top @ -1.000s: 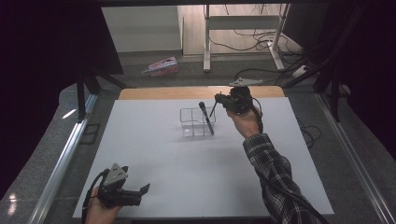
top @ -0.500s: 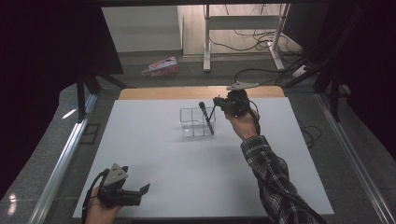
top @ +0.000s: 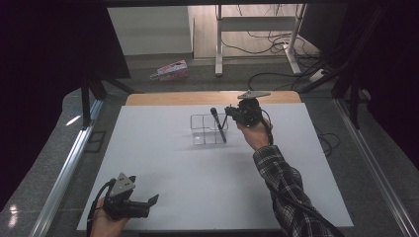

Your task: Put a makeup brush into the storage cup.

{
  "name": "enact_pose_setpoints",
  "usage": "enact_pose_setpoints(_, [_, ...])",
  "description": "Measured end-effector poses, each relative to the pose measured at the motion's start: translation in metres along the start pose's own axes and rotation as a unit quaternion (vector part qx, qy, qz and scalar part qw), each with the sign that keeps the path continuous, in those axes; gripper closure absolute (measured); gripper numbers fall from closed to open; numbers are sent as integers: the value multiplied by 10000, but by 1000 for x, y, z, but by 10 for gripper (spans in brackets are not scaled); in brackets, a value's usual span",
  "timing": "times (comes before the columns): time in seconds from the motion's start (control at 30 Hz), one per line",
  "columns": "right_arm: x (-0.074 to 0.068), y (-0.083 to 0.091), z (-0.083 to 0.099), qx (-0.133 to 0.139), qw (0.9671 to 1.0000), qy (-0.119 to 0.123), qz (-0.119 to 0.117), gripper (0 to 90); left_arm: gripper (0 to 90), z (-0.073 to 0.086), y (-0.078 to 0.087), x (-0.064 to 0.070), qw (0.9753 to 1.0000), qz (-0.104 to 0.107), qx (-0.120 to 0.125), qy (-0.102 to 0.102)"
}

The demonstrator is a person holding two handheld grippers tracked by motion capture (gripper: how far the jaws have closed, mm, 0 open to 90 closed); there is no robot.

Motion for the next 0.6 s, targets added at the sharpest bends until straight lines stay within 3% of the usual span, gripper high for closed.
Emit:
enact_pose_setpoints(0.43, [-2,-7,6,-66,10000,30,-11,835,11,0,0,0,10000,5,5,0])
enact_pose_setpoints(0.6, [-3,-13,7,-206,9997,135,60,347,11,0,0,0,10000,4,0,-3])
Point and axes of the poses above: each handheld gripper's, and its own axes: y roughly backward along the jaws, z roughly out of its underside, x roughly to its right, the point moved 3 cm from there along -y, roughly forward along the jaws, and after that the axes turned 8 degrees about y, right-handed, at the moved point
